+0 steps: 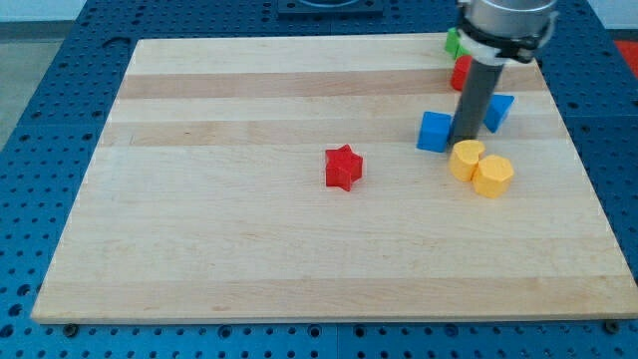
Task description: Slide the blue cube to the center
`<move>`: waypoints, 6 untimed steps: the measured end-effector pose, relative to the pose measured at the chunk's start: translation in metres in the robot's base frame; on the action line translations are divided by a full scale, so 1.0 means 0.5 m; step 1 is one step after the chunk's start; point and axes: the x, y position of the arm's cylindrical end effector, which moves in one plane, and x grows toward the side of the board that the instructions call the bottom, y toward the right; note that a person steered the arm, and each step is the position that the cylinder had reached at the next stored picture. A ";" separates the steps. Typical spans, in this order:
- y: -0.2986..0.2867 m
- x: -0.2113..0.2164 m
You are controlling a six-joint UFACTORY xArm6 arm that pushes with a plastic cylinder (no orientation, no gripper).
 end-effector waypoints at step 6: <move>-0.121 -0.032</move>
